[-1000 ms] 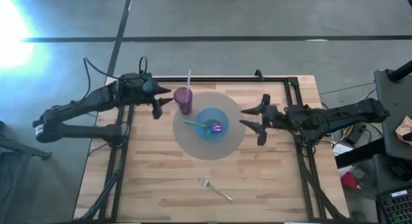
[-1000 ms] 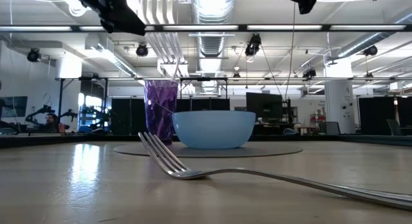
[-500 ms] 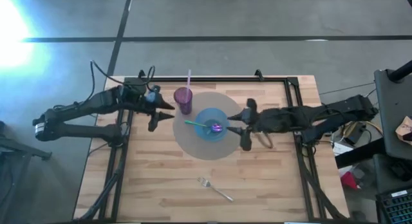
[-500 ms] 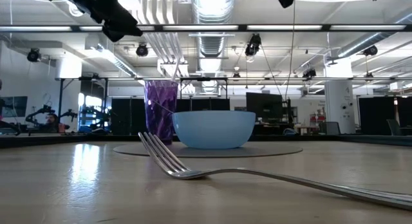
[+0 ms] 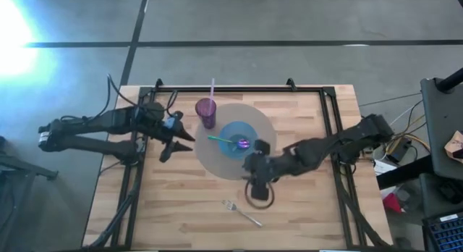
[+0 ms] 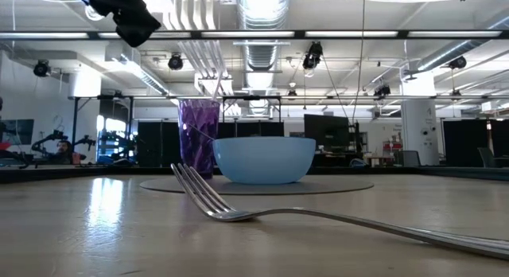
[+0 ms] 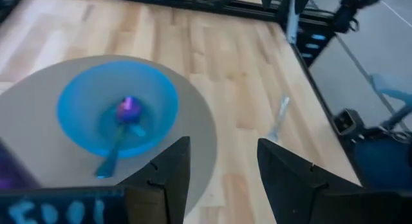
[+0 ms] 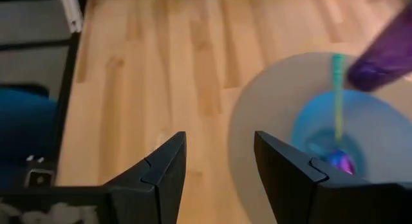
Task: Pick & Place Utensil
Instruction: Put the silver fork into the blue bowl on the gray mat
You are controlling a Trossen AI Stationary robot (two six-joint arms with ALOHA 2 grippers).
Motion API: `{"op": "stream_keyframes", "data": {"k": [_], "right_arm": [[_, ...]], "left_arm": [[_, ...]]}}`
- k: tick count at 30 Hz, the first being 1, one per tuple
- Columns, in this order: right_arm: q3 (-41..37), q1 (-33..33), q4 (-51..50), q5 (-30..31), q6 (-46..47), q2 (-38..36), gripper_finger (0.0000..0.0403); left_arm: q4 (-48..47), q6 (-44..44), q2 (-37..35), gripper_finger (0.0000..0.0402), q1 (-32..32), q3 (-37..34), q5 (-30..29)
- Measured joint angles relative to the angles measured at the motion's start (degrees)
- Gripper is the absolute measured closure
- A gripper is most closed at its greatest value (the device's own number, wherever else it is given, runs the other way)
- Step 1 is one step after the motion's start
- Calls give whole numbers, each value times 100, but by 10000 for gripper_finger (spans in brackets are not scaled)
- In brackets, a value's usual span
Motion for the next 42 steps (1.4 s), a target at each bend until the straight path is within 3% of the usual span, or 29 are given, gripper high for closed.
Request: {"op": "stream_keyframes", "data": {"k": [9,22,28,36,42], "right_arm": [[1546,445,-1069,-176,500,1259,225],[3374,688,-2928,-706,1245,2862,225],[3624,720,-3226,-1153,1339,3310,225],[3569,731,-3682,-1157,1521,3332,225],[3525,748,-3572,-1141,2062,3408,225]], "left_arm": [[-505,-4,-1,229,-582,-44,1],[-133,-338,-16,229,-1298,-673,3],[644,-999,6,229,-1588,-1202,0],[2080,-1783,37,229,-2018,-2014,1],[2222,-1886,46,229,-2148,-2195,-1]]}}
